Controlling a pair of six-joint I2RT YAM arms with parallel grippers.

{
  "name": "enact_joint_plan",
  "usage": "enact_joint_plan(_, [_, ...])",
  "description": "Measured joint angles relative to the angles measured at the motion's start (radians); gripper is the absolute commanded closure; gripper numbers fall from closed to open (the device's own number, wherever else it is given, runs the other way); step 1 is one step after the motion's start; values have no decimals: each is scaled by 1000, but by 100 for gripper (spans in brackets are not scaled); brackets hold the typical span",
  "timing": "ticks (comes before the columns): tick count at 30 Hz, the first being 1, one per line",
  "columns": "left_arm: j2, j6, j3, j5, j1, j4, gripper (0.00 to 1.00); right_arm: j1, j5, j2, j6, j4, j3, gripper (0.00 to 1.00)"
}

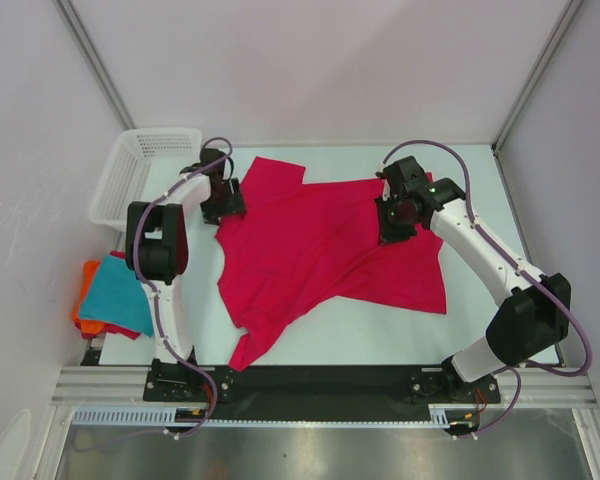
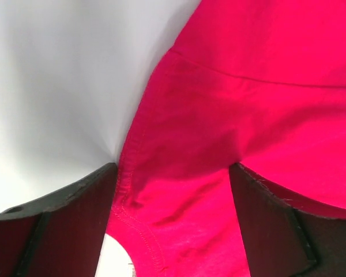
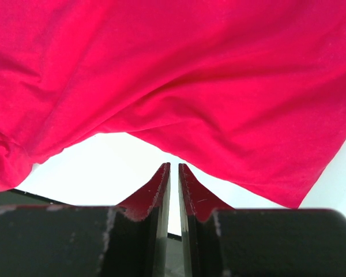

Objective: Fold and stack the t-shirts
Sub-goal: Flatten out the tshirt

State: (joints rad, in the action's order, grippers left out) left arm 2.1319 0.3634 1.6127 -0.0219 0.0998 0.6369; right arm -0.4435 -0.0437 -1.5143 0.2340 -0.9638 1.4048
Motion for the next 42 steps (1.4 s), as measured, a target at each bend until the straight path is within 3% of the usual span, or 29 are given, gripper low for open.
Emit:
enact_joint_plan(1, [0, 8, 0, 2, -1, 1, 41, 0, 0, 2, 0, 0, 0, 84])
enact_joint_plan(2, [2, 14, 0, 7, -3, 2, 63, 0, 0, 2, 0, 0, 0, 84])
enact_joint_plan(4, [8, 32, 5, 14, -8, 7, 96, 0, 0, 2, 0, -2, 0, 84])
enact_joint_plan(5, [13, 37, 12, 22, -11, 10, 100, 0, 0, 2, 0, -3, 0, 84])
enact_joint_plan(14, [98, 77, 156, 29, -21, 95, 100, 0, 0, 2, 0, -11, 8, 84])
enact_joint_plan(25, [278, 107, 610, 1, -84, 266, 100, 0, 0, 2, 0, -11, 9, 84])
enact_joint_plan(31, [321, 130, 698, 5, -141, 295, 100, -3, -1, 2, 1, -11, 9, 84])
enact_joint_plan(32, [327, 134, 703, 8, -148, 294, 98, -4, -1, 2, 1, -11, 9, 84])
enact_joint_plan(35, [333, 135, 708, 28, -150, 294, 74, -7, -1, 1, 1, -11, 9, 84])
enact_joint_plan(36, [333, 138, 708, 34, -149, 294, 48, -7, -1, 1, 2, -11, 9, 84])
enact_joint_plan(37, [334, 141, 708, 43, -148, 293, 39, -8, -1, 1, 2, -11, 9, 83])
enact_joint_plan(38, [334, 134, 708, 48, -146, 293, 16, -8, -1, 0, 2, -10, 9, 83])
enact_joint_plan(39, [332, 141, 708, 73, -142, 282, 1, -8, 0, 0, 3, -9, 9, 83])
enact_joint_plan(42, [312, 146, 708, 103, -110, 259, 1, -9, -1, 0, 9, 10, -7, 80])
